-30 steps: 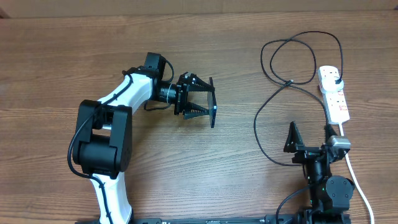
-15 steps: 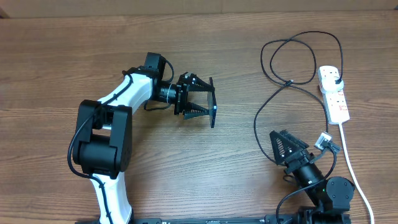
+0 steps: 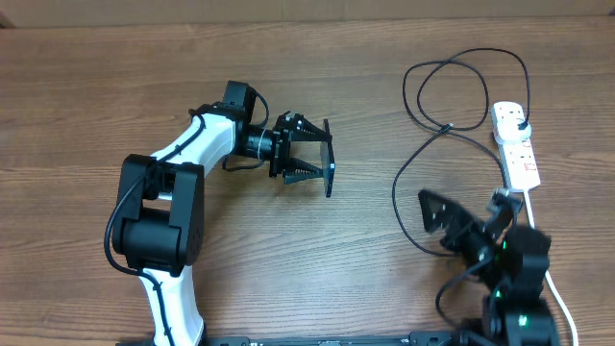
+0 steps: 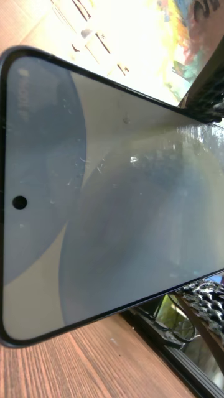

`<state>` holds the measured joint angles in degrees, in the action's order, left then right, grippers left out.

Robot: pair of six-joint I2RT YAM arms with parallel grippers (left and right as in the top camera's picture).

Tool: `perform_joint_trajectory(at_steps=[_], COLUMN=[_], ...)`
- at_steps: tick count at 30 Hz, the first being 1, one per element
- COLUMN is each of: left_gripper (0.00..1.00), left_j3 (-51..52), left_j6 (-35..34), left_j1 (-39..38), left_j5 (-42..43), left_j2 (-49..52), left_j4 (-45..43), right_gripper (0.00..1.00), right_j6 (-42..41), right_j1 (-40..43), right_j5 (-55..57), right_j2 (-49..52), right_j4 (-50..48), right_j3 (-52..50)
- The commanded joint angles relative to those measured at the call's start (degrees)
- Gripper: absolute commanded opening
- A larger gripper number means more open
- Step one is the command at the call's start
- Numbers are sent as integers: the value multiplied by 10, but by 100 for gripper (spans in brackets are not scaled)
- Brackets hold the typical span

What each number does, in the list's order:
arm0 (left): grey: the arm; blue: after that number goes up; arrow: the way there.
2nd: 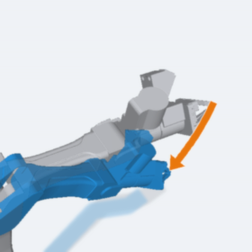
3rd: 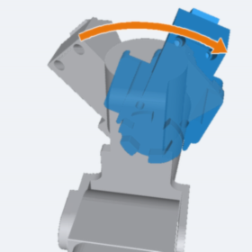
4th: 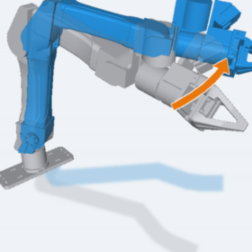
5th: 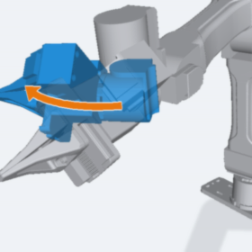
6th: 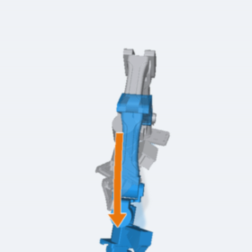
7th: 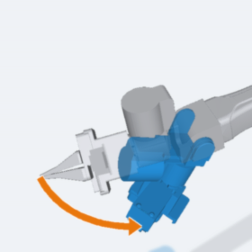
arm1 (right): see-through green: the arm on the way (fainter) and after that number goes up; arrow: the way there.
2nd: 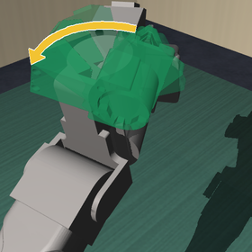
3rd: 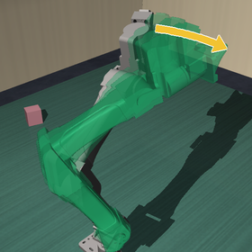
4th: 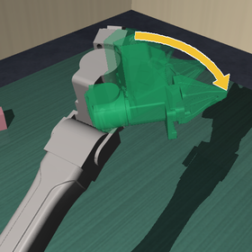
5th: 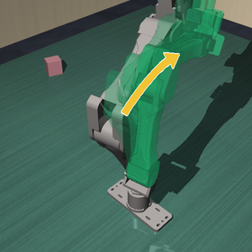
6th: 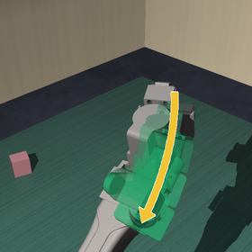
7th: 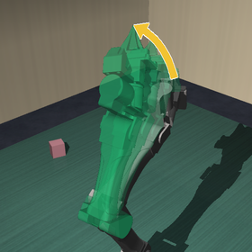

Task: Plug charger to phone and switch on socket

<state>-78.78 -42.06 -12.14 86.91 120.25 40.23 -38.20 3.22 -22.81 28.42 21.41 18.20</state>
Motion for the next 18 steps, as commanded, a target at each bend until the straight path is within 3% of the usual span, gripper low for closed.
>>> perform_joint_trajectory(at_steps=[1,8,14,18], left_gripper=[70,70,70,70], left_j3=[0,0,0,0], left_j6=[-2,-2,-2,-1], left_j1=[-2,-2,-2,-2], left_j5=[25,25,25,25], left_j2=[4,4,4,4], left_j4=[-1,-1,-1,-14], right_gripper=[99,100,100,100], right_j6=[46,83,83,89], right_j1=[-4,-27,-29,-34], right_j5=[40,71,67,68], right_j2=[153,438,544,569], right_j4=[21,121,41,39], right_j3=[101,310,330,330])
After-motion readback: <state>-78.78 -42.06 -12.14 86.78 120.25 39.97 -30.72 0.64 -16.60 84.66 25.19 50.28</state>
